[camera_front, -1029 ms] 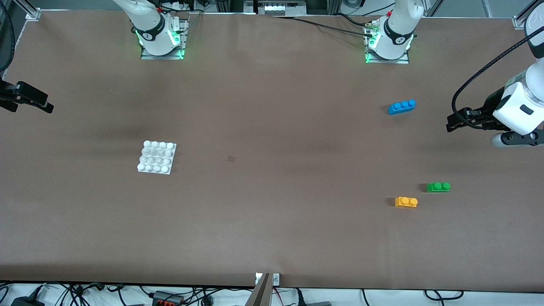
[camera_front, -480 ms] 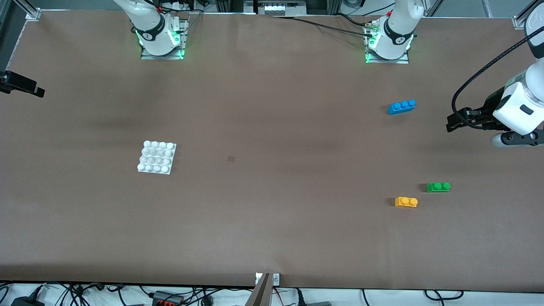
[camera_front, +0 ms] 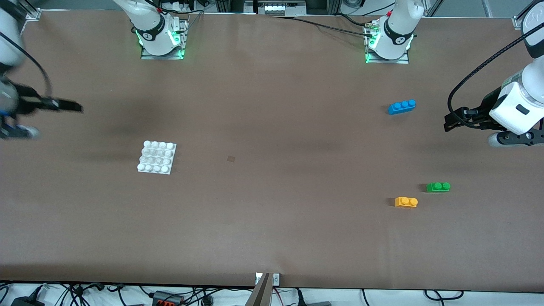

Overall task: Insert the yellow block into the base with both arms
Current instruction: 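Reach the right gripper down to the white studded base, then close the right gripper on the edge of the white base, then move the base with the right gripper while the left gripper reaches the block, then open the right gripper while the left gripper grasps the yellow block, then lift the yellow block with the left gripper and carry it over the base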

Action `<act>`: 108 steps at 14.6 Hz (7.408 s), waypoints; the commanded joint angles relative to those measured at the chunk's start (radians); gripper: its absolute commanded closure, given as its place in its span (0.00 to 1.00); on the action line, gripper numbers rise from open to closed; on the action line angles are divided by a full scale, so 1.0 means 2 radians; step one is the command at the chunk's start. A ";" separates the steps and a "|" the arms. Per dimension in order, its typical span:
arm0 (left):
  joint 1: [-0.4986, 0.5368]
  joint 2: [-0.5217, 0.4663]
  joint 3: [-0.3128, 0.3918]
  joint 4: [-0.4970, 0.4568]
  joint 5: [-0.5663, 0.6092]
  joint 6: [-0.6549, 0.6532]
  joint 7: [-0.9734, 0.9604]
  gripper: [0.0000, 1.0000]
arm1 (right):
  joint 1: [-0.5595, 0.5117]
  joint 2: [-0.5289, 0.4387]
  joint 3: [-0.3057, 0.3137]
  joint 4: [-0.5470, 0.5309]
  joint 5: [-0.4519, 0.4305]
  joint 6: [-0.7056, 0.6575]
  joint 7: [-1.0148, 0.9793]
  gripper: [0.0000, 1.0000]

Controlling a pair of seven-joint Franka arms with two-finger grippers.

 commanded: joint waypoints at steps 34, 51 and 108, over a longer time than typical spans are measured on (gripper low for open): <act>-0.003 -0.005 0.003 0.004 0.002 -0.012 0.012 0.00 | 0.063 0.148 0.008 -0.184 0.079 0.403 0.046 0.49; -0.005 -0.004 0.003 0.004 0.002 -0.009 0.011 0.00 | 0.323 0.264 0.009 -0.014 0.080 0.402 0.274 0.49; 0.004 0.314 -0.008 -0.031 0.014 0.412 0.077 0.03 | -0.021 -0.127 0.036 -0.001 -0.013 -0.006 -0.143 0.00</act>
